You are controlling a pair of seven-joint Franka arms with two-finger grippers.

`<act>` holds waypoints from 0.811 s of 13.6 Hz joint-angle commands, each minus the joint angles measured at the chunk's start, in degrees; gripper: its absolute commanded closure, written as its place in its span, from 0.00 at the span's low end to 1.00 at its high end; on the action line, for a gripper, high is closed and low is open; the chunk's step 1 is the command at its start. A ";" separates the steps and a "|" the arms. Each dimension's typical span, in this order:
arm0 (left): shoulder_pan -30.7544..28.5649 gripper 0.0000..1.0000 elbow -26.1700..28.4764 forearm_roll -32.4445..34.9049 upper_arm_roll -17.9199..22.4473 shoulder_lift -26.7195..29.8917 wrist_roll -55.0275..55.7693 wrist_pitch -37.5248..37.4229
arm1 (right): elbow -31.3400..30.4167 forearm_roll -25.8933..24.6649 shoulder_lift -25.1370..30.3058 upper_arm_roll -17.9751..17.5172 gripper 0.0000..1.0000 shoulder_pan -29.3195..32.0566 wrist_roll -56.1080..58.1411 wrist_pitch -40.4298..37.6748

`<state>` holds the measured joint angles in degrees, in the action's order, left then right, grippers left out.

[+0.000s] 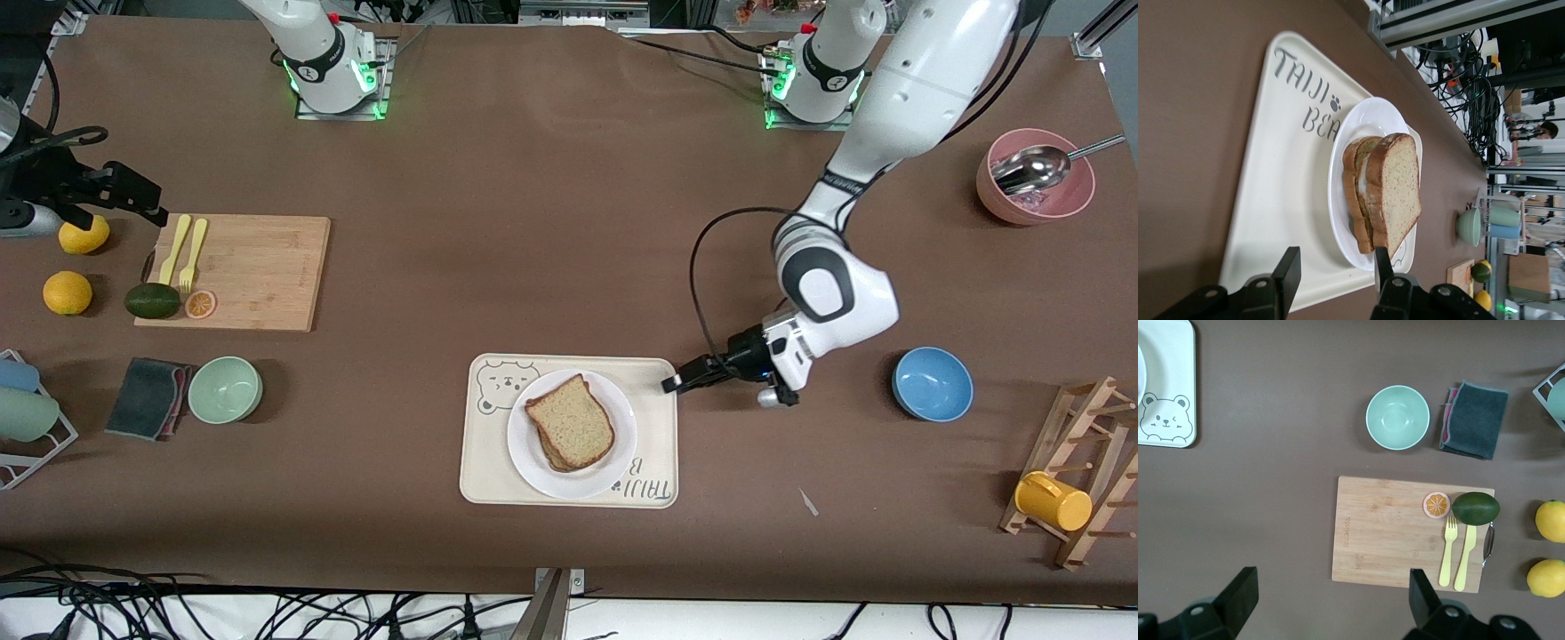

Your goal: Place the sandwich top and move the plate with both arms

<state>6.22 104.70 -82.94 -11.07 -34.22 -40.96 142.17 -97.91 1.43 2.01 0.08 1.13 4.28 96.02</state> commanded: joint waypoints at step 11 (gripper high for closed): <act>-10.79 0.00 14.40 46.57 0.79 19.80 19.04 -1.63 | 1.40 -0.55 -0.43 -0.17 0.00 -0.17 -0.58 -1.18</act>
<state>-4.22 119.18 -45.65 -10.28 -16.05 -28.26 141.58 -97.85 1.43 2.00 0.06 1.13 4.28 96.00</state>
